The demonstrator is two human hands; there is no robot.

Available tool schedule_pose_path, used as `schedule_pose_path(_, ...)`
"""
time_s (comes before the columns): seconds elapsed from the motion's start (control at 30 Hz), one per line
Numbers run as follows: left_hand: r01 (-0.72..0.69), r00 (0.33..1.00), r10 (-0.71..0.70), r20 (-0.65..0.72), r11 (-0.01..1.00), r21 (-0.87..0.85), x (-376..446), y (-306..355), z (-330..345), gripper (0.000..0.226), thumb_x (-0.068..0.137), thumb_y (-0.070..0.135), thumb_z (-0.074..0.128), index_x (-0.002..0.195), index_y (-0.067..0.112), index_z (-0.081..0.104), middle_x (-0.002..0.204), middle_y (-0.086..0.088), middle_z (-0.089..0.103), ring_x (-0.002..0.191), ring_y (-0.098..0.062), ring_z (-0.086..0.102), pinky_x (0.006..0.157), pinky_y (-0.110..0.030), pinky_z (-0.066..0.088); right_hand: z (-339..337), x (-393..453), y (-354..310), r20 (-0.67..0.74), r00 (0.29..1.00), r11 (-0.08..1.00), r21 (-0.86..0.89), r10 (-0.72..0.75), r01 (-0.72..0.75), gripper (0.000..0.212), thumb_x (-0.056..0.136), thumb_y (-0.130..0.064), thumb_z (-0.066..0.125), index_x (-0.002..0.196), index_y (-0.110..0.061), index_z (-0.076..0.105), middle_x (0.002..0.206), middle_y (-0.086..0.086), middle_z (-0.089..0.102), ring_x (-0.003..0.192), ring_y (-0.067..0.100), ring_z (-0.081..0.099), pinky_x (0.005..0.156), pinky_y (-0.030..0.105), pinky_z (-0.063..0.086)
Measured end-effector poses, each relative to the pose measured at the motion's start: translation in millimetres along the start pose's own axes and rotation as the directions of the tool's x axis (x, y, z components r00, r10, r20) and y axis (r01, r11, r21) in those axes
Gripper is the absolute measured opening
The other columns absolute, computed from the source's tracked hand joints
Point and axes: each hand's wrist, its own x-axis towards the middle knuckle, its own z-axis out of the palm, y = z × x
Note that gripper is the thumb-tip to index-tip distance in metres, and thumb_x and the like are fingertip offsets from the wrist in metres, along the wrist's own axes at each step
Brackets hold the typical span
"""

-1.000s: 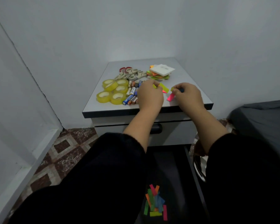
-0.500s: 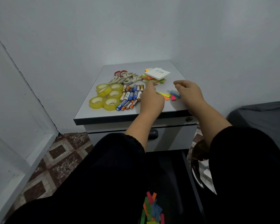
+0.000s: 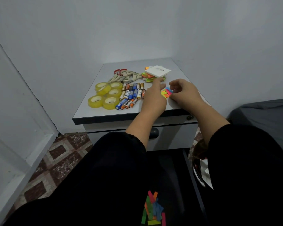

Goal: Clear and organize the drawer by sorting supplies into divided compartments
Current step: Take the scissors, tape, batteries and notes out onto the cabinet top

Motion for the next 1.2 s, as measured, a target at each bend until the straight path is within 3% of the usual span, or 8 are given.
schedule_pose_path(0.23,-0.012,0.998,0.003,-0.055,0.988,-0.153,-8,-3,-3,0.069,0.079,-0.021,0.034,0.137,0.015,0.041,0.130,-0.004,0.056,0.119,-0.016,0.050,0.090,-0.025,0.047,-4,-12,0,-0.107,0.994,0.993,0.107,-0.035,0.046,0.031,0.086,-0.002,0.056,0.112,-0.017,0.065,0.102,-0.004,0.064,0.093,0.006,0.059,0.069,0.000,0.042)
schedule_pose_path(0.33,-0.108,0.987,0.072,-0.144,0.959,-0.262,-23,-5,-3,0.049,0.087,-0.015,0.040,0.127,0.011,0.051,0.120,-0.006,0.061,0.108,-0.012,0.058,0.085,-0.013,0.047,-3,-29,-5,-0.198,0.976,0.974,0.192,-0.085,0.123,0.024,0.089,-0.004,0.054,0.099,-0.020,0.067,0.095,-0.008,0.067,0.091,0.003,0.062,0.073,0.005,0.047)
schedule_pose_path(0.5,-0.188,0.950,0.048,-0.309,0.878,-0.440,-96,-29,2,0.032,0.091,-0.006,0.054,0.103,0.024,0.059,0.103,0.000,0.067,0.099,-0.009,0.063,0.089,-0.021,0.051,27,-101,13,-0.536,0.760,0.898,0.011,-0.367,0.440,0.015,0.086,-0.008,0.053,0.097,-0.008,0.065,0.087,-0.005,0.055,0.076,0.011,0.052,0.071,0.016,0.042)
schedule_pose_path(0.6,-0.022,0.966,-0.092,-0.242,0.902,-0.432,-135,-69,11,0.030,0.091,-0.005,0.054,0.101,0.023,0.060,0.099,0.004,0.066,0.095,-0.004,0.062,0.085,-0.015,0.049,65,-150,46,-0.411,0.869,0.948,0.031,-0.277,0.317,0.018,0.085,-0.012,0.054,0.100,-0.009,0.063,0.089,-0.005,0.053,0.080,0.011,0.052,0.073,0.016,0.041)
schedule_pose_path(0.73,0.363,0.920,-0.384,-0.076,0.910,-0.198,-170,-149,28,0.033,0.086,-0.011,0.050,0.100,0.018,0.059,0.093,0.004,0.059,0.093,-0.015,0.059,0.074,-0.010,0.043,109,-202,87,-0.028,0.989,0.988,-0.053,0.145,-0.147,0.027,0.088,-0.006,0.058,0.113,-0.016,0.061,0.104,-0.002,0.056,0.101,0.021,0.058,0.083,0.030,0.047)
schedule_pose_path(0.87,0.582,0.782,-0.610,0.127,0.787,0.205,-206,-211,40,0.031,0.084,-0.002,0.056,0.113,0.008,0.057,0.105,-0.010,0.062,0.100,-0.025,0.061,0.077,-0.023,0.047,128,-237,118,0.258,0.799,0.812,-0.407,0.543,-0.419,0.039,0.089,-0.016,0.057,0.127,-0.010,0.049,0.127,0.011,0.048,0.116,0.028,0.052,0.092,0.032,0.044)
schedule_pose_path(0.97,0.589,0.701,-0.691,0.177,0.701,0.401,-226,-227,53,0.018,0.087,0.011,0.060,0.105,0.008,0.059,0.108,-0.009,0.064,0.099,-0.023,0.061,0.079,-0.026,0.046,136,-259,139,0.371,0.639,0.717,-0.539,0.674,-0.442,0.040,0.087,-0.021,0.058,0.125,-0.011,0.054,0.128,0.013,0.052,0.115,0.027,0.054,0.093,0.029,0.048)
schedule_pose_path(1.2,0.544,0.705,-0.692,0.155,0.668,0.508,-226,-232,80,0.028,0.089,0.027,0.061,0.108,0.006,0.061,0.113,-0.013,0.061,0.102,-0.028,0.061,0.082,-0.033,0.048,152,-265,143,0.356,0.687,0.711,-0.618,0.634,-0.336,0.057,0.080,-0.047,0.068,0.127,-0.020,0.050,0.125,0.006,0.052,0.114,0.022,0.054,0.089,0.029,0.044)
